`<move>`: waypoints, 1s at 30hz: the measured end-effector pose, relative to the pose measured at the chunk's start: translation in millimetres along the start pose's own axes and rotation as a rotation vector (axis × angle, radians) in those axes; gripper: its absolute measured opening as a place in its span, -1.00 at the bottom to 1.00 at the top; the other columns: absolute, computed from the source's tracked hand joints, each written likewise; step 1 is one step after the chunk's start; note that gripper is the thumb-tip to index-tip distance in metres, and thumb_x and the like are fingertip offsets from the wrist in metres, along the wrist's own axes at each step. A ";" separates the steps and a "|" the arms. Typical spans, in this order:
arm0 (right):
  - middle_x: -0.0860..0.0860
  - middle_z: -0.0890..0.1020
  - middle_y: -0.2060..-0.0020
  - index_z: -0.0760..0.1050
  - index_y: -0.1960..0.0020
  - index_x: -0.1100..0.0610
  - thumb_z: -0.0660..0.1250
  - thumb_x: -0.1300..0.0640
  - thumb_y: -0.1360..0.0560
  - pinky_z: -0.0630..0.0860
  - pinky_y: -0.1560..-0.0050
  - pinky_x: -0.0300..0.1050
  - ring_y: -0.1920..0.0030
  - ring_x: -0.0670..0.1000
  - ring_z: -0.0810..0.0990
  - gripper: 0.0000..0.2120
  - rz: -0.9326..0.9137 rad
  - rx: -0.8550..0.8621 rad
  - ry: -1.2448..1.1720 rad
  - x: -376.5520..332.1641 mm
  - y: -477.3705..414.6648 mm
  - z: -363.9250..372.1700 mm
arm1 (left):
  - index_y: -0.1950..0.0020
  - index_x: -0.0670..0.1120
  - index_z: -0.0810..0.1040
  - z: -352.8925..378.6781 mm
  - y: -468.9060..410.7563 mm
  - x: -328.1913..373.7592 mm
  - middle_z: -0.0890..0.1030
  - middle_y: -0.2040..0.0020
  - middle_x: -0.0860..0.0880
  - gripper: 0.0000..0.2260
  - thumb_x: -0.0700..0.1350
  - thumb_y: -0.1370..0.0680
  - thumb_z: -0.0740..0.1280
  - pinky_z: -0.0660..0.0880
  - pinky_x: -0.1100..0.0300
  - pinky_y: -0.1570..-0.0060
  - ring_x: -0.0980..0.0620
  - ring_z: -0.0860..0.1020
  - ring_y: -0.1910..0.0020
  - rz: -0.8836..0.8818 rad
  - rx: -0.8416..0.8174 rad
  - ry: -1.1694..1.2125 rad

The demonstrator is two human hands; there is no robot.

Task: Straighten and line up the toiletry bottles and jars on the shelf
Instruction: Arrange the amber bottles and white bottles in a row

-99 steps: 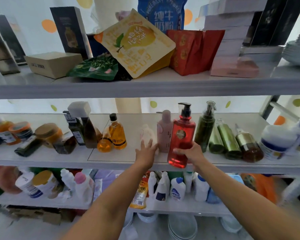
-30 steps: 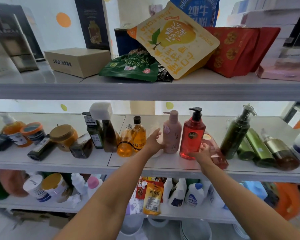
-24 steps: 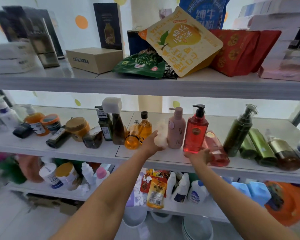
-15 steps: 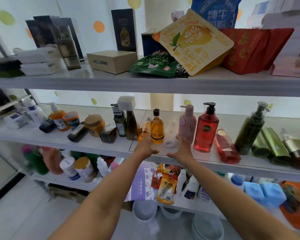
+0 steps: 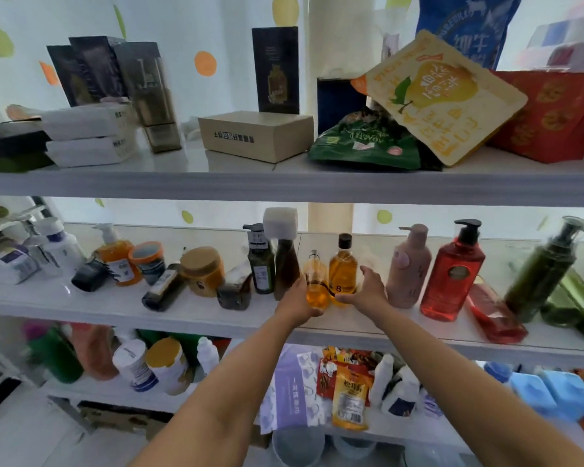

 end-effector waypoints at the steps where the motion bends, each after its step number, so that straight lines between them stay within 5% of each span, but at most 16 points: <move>1: 0.15 0.29 -0.43 0.13 -0.49 0.20 0.57 0.06 -0.29 0.27 -0.42 -0.01 -0.44 0.13 0.26 -0.07 0.019 0.015 0.012 -0.4 -2.5 4.6 | -0.48 -0.03 0.20 -1.2 0.4 -0.4 0.43 -0.39 -0.06 -0.21 0.02 -0.35 0.52 0.46 -0.08 -0.24 -0.08 0.46 -0.31 0.008 -0.018 -0.024; 8: 0.15 0.43 -0.33 0.28 -0.41 0.26 0.57 0.13 -0.27 0.36 -0.30 -0.07 -0.35 0.15 0.39 -0.19 0.139 0.111 0.104 3.1 -2.8 23.1 | -0.29 -0.03 0.44 -1.1 -0.5 -7.1 0.52 -0.30 -0.09 -0.64 0.04 -0.53 0.33 0.58 0.00 0.03 -0.10 0.59 -0.08 0.120 0.055 -0.159; 13: 0.11 0.57 -0.12 0.46 -0.18 0.15 0.60 0.05 -0.16 0.51 -0.08 -0.08 -0.11 0.10 0.54 -0.35 0.187 0.064 0.101 6.1 -1.5 46.9 | -0.48 -0.07 0.23 -3.6 3.2 -16.2 0.42 -0.40 -0.08 -0.50 -0.04 -0.57 0.28 0.52 -0.05 -0.10 -0.12 0.50 -0.26 0.152 0.052 -0.150; 22: 0.14 0.28 -0.40 0.16 -0.48 0.18 0.55 0.04 -0.30 0.28 -0.39 -0.01 -0.41 0.15 0.24 -0.11 0.208 -0.062 0.216 6.5 12.0 45.6 | -0.56 -0.09 0.04 -20.8 19.0 -32.8 0.18 -0.54 -0.06 -0.35 -0.03 -0.57 0.30 0.34 0.05 -0.33 -0.07 0.27 -0.47 0.083 0.045 -0.196; 27: 0.10 0.31 -0.40 0.21 -0.45 0.15 0.53 0.07 -0.33 0.30 -0.36 -0.06 -0.42 0.11 0.29 -0.20 0.042 -0.209 0.245 -12.5 15.2 64.0 | -0.57 -0.10 -0.06 -31.3 27.5 -35.6 0.09 -0.57 -0.08 -0.23 0.15 -0.53 0.29 0.26 0.01 -0.41 -0.10 0.15 -0.52 0.023 0.002 -0.268; 30: 0.09 0.14 -0.48 0.12 -0.49 0.11 0.50 0.01 -0.35 0.20 -0.45 0.00 -0.49 0.12 0.12 -0.15 -0.044 -0.234 0.290 -26.7 16.9 77.6 | -0.57 -0.11 -0.07 -40.3 35.0 -39.3 0.08 -0.57 -0.11 -0.20 0.20 -0.52 0.27 0.18 -0.01 -0.45 -0.11 0.09 -0.54 0.009 0.026 -0.314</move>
Point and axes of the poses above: each hand's wrist, its own y-axis away from the middle knuckle, its own z-axis out of the palm, x = y × z, the point moved 4 cm from there along -y, towards the middle knuckle
